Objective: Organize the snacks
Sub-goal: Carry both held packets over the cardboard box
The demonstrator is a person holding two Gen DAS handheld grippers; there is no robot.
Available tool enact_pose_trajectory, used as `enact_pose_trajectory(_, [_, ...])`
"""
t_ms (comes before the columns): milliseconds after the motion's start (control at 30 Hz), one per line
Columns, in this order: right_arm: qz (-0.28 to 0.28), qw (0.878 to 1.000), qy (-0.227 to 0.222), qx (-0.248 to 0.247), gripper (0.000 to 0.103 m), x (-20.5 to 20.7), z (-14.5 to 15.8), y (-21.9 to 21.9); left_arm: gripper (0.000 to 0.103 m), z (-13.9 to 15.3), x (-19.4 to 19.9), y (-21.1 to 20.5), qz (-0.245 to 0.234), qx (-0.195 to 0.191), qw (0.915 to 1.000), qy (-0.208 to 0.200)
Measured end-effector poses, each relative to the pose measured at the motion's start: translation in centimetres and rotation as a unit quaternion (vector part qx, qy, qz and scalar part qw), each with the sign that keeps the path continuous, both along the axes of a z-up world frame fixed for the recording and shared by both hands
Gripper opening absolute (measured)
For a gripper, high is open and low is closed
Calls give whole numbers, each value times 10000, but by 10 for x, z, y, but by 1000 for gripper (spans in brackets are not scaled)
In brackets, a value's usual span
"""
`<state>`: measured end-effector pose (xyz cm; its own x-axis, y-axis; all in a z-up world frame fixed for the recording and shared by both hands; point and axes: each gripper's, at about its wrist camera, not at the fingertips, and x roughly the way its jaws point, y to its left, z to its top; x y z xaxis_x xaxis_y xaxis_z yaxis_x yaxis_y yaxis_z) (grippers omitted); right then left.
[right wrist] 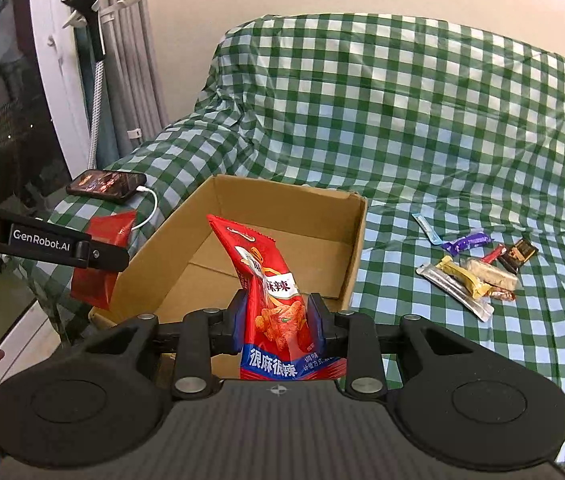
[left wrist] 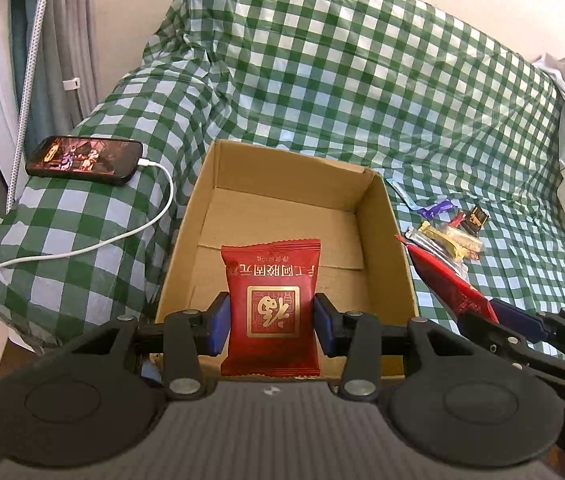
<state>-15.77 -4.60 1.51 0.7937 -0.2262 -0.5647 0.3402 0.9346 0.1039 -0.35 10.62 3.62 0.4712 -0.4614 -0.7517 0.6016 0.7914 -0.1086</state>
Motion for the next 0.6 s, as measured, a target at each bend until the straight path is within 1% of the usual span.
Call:
enact_pose_trajectory(233, [4,9999,108,-45,33,10,-2,2,48,-5,5,-3,-37,34,10000,45])
enact_pose_trajectory(600, [-51,9995,266,192,33,38,-14,-15,48,-18,25,-33,-179,297,9994,48])
